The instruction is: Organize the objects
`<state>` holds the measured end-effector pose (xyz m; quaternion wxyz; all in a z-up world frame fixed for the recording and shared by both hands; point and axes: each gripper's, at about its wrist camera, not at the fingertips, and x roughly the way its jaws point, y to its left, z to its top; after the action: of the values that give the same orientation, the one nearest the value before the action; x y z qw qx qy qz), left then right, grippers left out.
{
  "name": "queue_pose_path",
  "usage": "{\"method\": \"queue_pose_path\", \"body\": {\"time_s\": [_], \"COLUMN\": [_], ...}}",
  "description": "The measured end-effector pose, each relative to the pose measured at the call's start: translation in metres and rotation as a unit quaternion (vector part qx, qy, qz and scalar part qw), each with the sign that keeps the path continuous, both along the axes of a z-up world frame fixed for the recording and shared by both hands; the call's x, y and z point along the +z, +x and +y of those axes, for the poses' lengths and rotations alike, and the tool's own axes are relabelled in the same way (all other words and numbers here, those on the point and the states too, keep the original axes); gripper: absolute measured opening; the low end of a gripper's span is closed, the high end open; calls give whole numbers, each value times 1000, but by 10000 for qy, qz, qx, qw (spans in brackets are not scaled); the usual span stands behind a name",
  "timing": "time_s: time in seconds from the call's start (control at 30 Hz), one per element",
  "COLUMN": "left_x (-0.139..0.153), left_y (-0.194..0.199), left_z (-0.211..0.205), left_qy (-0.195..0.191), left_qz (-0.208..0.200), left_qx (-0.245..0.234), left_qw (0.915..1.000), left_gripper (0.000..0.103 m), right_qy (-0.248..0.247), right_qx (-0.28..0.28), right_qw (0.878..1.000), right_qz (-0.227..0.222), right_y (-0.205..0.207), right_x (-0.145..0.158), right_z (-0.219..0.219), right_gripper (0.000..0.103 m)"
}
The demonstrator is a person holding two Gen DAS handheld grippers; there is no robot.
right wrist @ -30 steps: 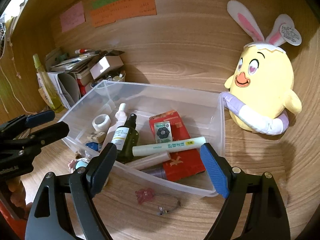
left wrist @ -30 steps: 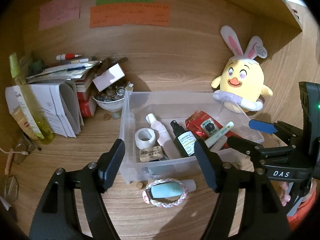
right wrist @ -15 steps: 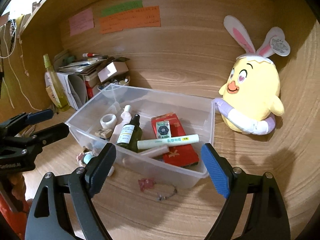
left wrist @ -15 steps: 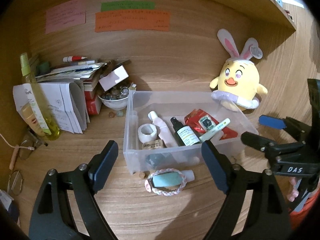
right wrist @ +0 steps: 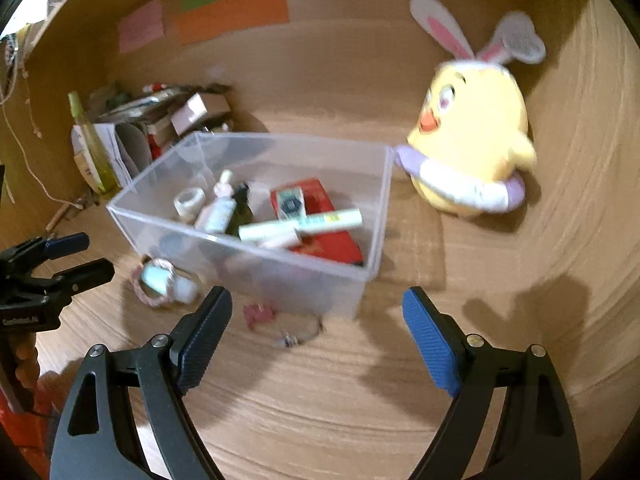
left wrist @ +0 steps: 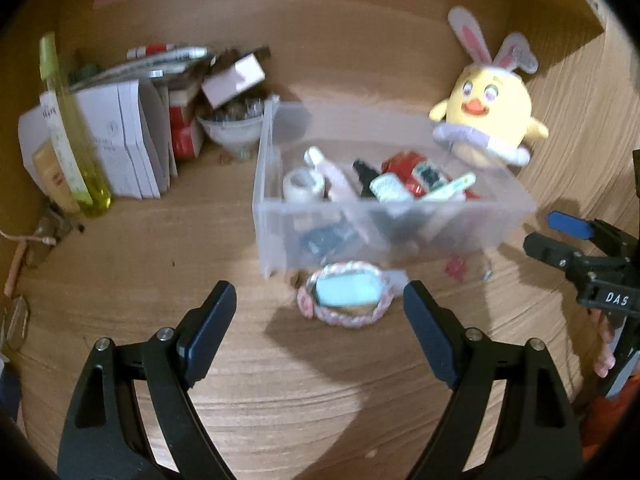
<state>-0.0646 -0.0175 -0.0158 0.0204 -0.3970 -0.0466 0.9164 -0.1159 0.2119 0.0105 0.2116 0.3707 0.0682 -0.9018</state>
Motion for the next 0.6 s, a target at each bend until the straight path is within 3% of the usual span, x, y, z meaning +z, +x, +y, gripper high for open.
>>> {"method": "queue_pose_path", "body": {"time_s": [0.3, 0.37, 0.53, 0.6], "left_x": [-28, -28, -31, -33], "left_y": [-10, -11, -14, -15], "left_z": [-4, -8, -12, -13], "left_qy": [-77, -68, -9, -17], "left_qz": [-439, -415, -485, -500], "left_qx": [49, 121, 120, 145], "left_qw": [9990, 9990, 9987, 9986], "left_gripper": [85, 63, 50, 45], "right_qy": [54, 89, 155, 225], "right_qx": [6, 103, 486, 578], "right_qw": [9985, 9983, 9965, 9958], "right_qz": [-542, -567, -669, -676], "right_y": [-7, -6, -2, -2], "right_x": [-35, -40, -49, -51], "right_z": [-4, -10, -29, -36], "right_gripper": [85, 85, 83, 76]}}
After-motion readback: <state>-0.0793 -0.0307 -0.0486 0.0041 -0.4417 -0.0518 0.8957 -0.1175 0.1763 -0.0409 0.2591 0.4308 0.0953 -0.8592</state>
